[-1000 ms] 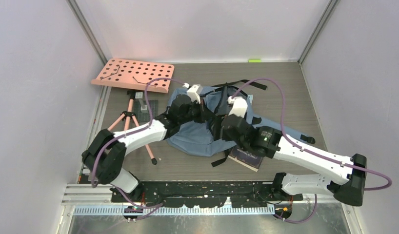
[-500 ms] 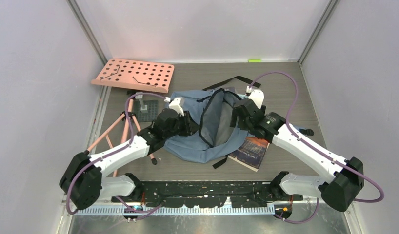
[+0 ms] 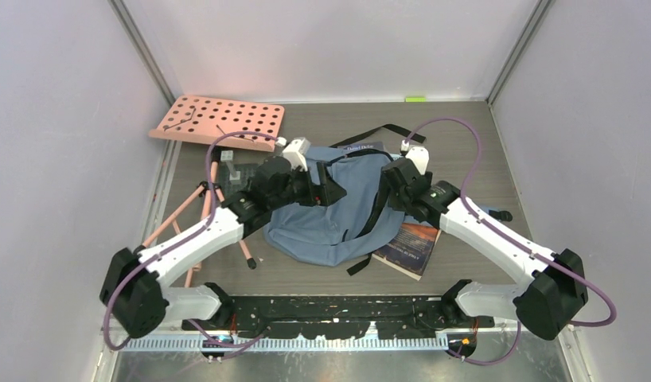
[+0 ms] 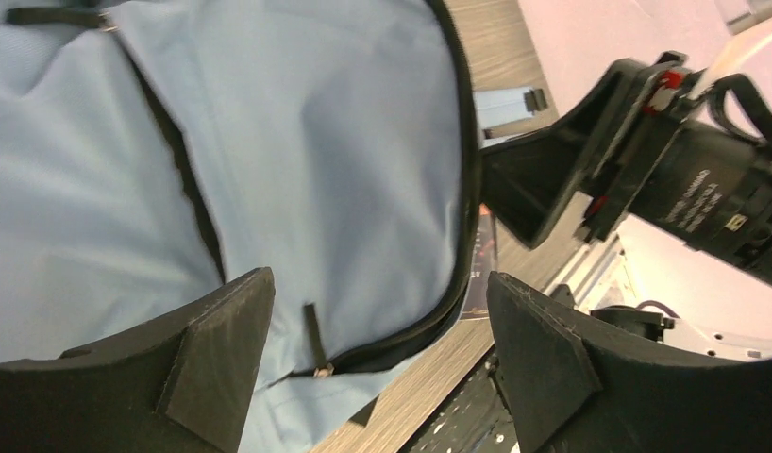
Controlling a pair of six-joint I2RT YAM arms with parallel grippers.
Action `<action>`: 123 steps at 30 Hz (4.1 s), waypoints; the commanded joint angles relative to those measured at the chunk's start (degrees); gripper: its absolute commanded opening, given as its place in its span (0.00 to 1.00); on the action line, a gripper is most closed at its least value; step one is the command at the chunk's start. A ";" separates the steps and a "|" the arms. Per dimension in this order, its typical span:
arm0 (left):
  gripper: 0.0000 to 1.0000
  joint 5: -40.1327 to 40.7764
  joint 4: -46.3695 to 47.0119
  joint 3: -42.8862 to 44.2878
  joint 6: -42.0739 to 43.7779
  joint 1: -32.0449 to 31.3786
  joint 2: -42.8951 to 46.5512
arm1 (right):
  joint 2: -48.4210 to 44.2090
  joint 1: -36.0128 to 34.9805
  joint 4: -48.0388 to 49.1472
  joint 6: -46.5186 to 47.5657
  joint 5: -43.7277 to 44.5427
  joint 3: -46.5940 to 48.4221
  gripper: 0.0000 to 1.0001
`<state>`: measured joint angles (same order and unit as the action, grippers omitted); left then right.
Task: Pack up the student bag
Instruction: Adjust the student bag at the center of the board, then pick up the book from the center of the board.
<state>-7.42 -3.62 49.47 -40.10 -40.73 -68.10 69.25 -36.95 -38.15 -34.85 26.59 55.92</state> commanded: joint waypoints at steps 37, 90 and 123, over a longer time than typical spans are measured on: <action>0.00 -0.18 4.34 9.80 10.42 -4.22 -17.29 | -1.19 8.36 -1.25 4.81 -10.14 5.52 0.84; 0.00 -19.55 -9.13 7.27 12.33 14.19 5.06 | 43.06 42.34 44.95 -4.51 -64.83 1.63 0.70; 0.00 -15.48 -18.85 8.75 20.93 14.71 8.20 | 23.68 41.97 -12.46 25.75 -28.94 41.61 0.01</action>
<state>-23.35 -21.98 55.59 -21.91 -26.48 -61.54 90.89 5.13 -33.69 -20.86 -12.45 87.29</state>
